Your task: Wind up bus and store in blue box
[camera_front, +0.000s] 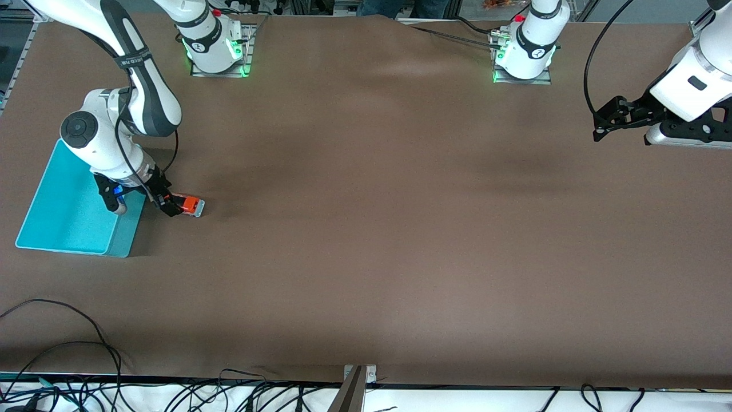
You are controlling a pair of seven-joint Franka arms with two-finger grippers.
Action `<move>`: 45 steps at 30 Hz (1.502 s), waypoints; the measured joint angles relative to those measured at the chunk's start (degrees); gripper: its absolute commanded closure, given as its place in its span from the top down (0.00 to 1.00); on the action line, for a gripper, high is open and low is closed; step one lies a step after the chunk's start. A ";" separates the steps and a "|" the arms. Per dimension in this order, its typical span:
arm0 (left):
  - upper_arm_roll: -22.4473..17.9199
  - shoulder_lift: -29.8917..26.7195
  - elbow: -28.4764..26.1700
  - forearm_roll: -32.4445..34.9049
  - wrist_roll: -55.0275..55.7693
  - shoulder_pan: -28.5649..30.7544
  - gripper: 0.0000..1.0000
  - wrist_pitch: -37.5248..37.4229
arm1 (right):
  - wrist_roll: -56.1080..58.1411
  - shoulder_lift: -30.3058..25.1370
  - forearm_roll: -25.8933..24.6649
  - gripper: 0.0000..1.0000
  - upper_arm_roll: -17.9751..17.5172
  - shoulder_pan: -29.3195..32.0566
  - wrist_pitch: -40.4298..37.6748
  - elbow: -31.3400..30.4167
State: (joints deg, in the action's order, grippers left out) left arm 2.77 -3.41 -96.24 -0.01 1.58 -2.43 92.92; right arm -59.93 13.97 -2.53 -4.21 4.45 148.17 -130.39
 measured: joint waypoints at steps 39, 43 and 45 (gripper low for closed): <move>-0.13 0.13 0.08 -3.60 0.30 0.18 1.00 -0.89 | -14.56 6.26 0.06 1.00 1.57 0.90 5.94 -0.03; -0.10 0.13 0.08 -3.60 0.30 0.20 1.00 -0.90 | -14.59 7.37 0.06 1.00 1.57 0.90 7.04 -0.04; -0.01 0.12 0.08 -3.60 0.30 0.20 1.00 -0.91 | -14.60 7.86 0.06 1.00 1.57 0.90 7.42 -0.04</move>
State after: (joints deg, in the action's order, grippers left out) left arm 2.76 -3.28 -96.16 -3.61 1.88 -2.23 92.01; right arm -74.52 21.83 -2.47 -2.65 5.35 155.59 -130.43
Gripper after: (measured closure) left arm 0.000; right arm 0.000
